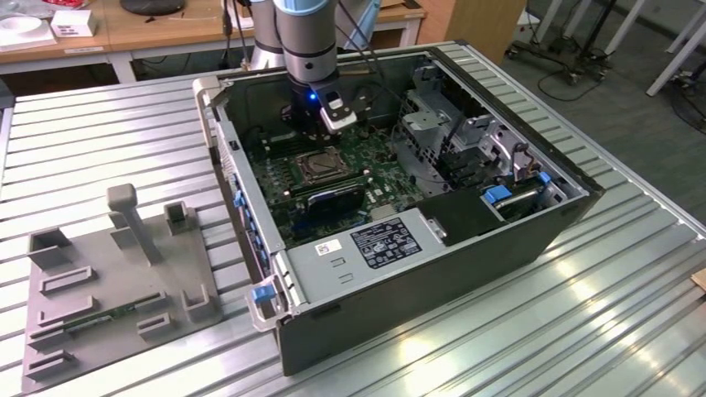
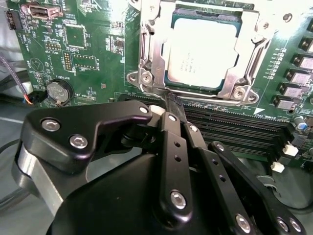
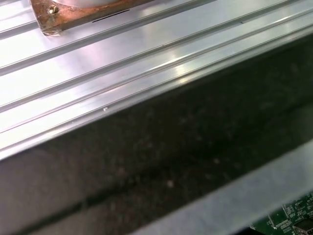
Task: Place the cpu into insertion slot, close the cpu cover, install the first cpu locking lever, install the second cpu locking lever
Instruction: 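Install the first cpu locking lever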
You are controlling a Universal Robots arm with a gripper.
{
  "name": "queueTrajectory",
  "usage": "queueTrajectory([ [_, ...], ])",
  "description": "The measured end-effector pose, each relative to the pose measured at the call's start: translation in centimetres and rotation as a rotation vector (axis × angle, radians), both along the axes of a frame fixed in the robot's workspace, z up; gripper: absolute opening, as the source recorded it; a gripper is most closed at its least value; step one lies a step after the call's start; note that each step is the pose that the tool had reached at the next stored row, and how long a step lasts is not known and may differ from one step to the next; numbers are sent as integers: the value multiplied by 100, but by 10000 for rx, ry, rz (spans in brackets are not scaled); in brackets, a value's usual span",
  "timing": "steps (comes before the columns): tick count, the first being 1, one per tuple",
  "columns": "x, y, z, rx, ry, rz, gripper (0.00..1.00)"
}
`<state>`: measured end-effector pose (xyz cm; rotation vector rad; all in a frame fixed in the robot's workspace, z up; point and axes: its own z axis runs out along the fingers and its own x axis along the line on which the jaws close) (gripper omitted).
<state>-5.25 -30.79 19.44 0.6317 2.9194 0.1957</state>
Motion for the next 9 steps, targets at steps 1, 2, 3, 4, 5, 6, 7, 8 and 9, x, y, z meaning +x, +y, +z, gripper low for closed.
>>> queueTrajectory([
  [1, 0, 0, -2, 1, -8, 0, 11],
  [2, 0, 0, -4, 0, -14, 0, 11],
  [3, 0, 1, -5, 1, -19, 1, 11],
  [4, 0, 0, -6, 2, -22, 1, 11],
  [5, 0, 0, -6, 3, -24, 1, 11],
  [6, 0, 1, -6, 3, -25, 1, 11],
  [7, 0, 0, -6, 3, -25, 0, 11],
  [8, 0, 1, -6, 3, -25, 0, 11],
  [9, 0, 0, -7, 2, -25, 0, 11],
])
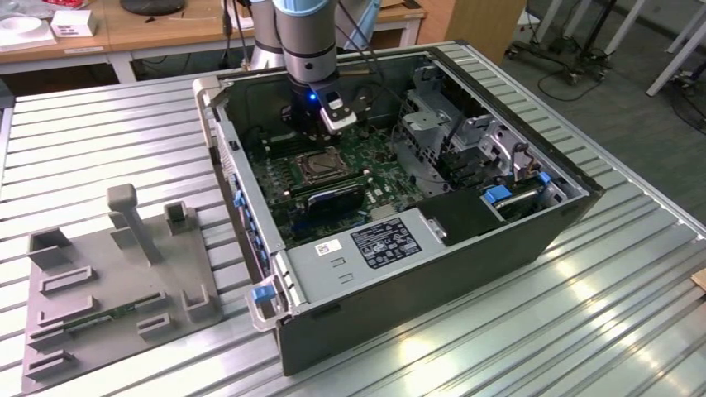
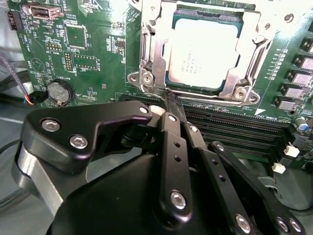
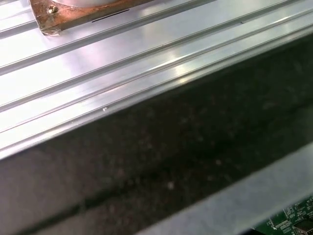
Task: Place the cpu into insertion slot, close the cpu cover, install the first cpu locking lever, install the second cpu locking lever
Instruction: 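Install the first cpu locking lever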
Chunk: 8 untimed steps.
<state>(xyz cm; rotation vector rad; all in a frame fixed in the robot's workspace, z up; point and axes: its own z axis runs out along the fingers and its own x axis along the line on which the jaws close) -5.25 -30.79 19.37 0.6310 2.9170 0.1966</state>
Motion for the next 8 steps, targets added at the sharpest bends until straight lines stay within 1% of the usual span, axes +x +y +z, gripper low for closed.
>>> queueTrajectory([
  [1, 0, 0, -3, 1, -2, 0, 11],
  [2, 2, 2, -10, 12, -15, 0, 11],
  [8, 0, 0, -9, 1, -8, 0, 11],
])
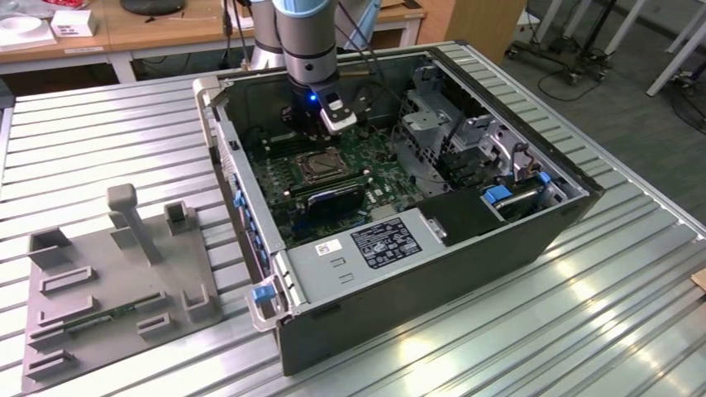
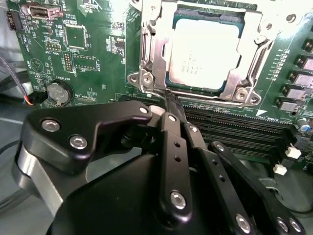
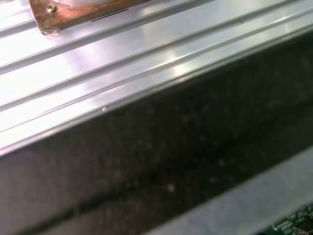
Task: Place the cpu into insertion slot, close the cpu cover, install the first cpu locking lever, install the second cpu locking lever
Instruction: 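Install the first cpu locking lever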
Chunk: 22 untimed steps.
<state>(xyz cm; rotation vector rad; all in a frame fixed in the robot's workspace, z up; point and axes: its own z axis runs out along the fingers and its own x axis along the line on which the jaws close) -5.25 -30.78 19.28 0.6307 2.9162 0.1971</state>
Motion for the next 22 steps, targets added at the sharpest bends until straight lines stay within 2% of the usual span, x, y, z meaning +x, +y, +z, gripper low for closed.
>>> queueTrajectory([
  [7, 0, 0, 40, 2, -1, 0, 11],
  [10, 0, 0, 43, 29, -2, -1, 11],
  [15, -1, -1, 51, 32, 2, 0, 11],
  [22, 0, 0, 181, 35, 0, -1, 11],
])
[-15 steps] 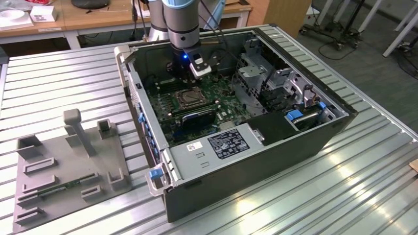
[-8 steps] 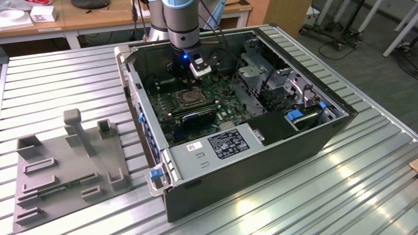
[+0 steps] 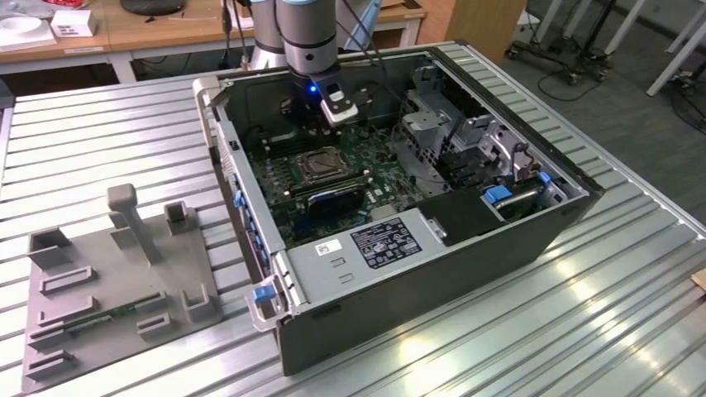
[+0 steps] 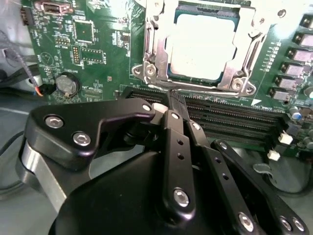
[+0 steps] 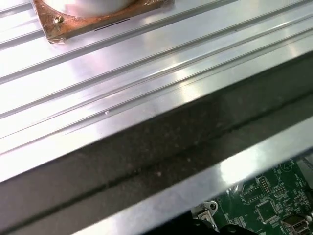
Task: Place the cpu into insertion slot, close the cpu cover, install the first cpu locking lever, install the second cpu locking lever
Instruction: 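Install the first cpu locking lever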
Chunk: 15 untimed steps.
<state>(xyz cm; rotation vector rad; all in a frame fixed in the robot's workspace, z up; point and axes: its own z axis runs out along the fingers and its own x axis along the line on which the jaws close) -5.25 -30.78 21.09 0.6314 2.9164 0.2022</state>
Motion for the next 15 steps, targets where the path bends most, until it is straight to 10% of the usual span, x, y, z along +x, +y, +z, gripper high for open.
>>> queueTrajectory([
  [15, 0, -1, 23, -69, 33, 30, 11],
])
